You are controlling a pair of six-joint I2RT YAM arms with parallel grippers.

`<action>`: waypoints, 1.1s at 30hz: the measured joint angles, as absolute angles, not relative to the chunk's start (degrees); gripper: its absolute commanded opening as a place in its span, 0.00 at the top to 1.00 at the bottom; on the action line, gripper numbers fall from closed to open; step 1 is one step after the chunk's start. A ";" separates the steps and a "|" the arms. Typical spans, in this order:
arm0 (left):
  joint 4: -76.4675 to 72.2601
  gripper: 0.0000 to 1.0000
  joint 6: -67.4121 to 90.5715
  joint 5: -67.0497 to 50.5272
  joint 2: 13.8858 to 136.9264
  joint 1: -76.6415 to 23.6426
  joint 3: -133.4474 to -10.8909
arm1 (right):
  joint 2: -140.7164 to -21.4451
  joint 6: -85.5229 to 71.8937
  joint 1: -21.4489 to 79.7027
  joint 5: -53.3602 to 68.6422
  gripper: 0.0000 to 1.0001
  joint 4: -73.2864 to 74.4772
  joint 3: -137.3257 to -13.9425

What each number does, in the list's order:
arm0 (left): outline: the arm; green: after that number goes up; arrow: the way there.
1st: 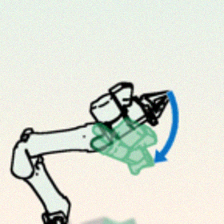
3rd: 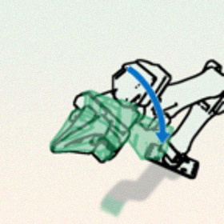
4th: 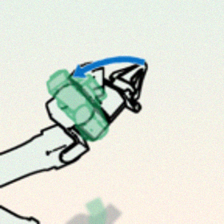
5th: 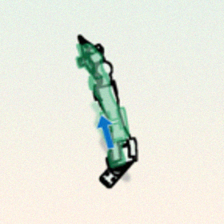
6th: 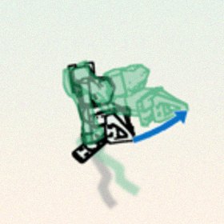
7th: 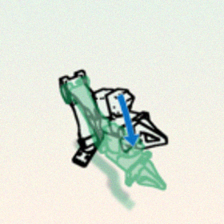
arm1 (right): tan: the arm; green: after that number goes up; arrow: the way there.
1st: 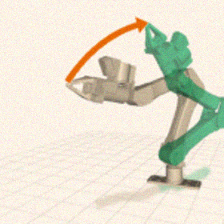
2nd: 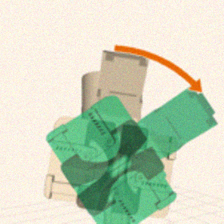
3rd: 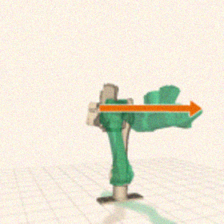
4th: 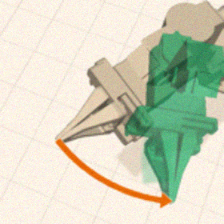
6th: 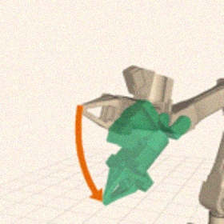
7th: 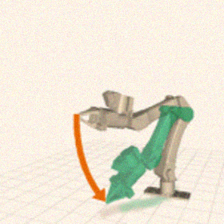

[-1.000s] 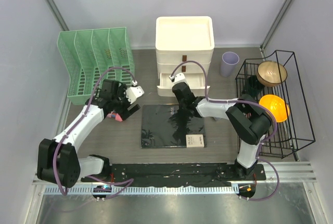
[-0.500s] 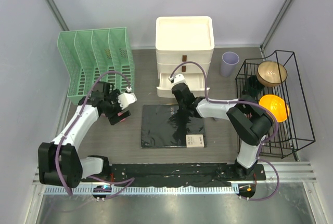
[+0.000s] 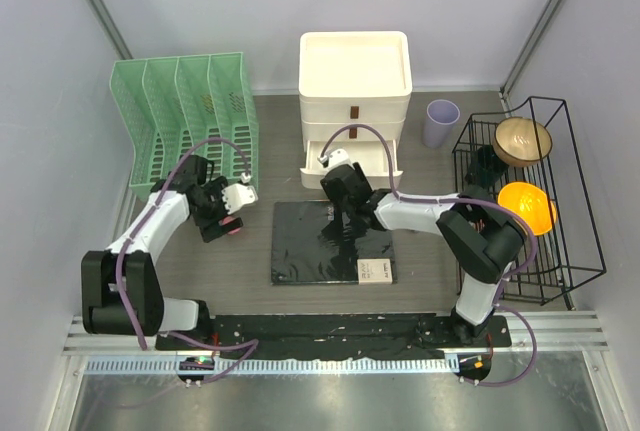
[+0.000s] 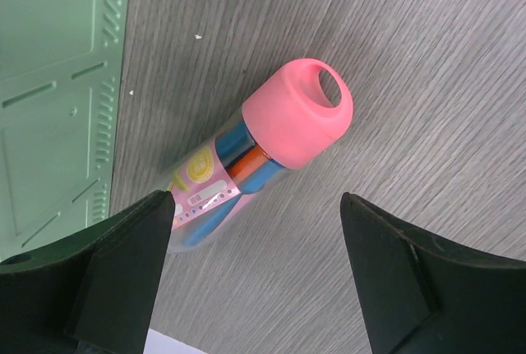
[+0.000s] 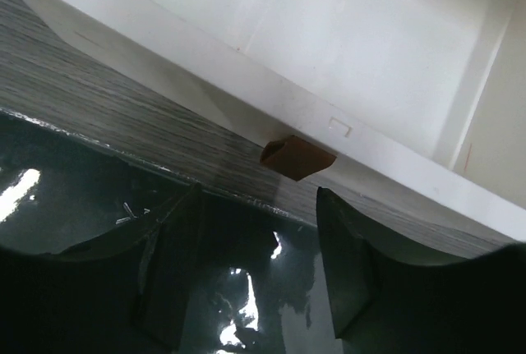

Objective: Organize the desk

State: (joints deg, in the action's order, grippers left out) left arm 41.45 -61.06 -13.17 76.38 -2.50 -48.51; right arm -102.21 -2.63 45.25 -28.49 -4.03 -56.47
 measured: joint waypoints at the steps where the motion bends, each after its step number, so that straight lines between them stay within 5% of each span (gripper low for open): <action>1: 41.36 0.14 -61.60 -12.95 76.82 -2.44 -48.51 | -102.21 -2.55 45.34 -28.51 0.32 -3.84 -56.47; 15: 37.56 0.22 -65.39 -10.55 86.43 -2.22 -49.52 | -99.77 -2.72 45.54 -26.98 0.30 0.19 -56.82; 21: 37.39 0.49 -65.01 -10.50 88.27 -2.22 -49.69 | -96.05 -2.11 45.54 -25.08 0.30 2.48 -56.90; 27: 38.79 0.96 -62.94 -12.12 88.27 -2.22 -50.63 | -90.83 0.82 45.54 -25.15 0.30 2.35 -56.90; 33: 43.79 1.00 -58.96 -18.57 87.07 -2.68 -56.23 | -86.89 3.49 45.15 -26.48 0.30 1.45 -56.73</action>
State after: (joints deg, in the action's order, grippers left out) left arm 43.79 -58.96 -18.57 87.07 -2.68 -56.23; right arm -86.89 3.49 45.15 -26.48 1.45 -56.73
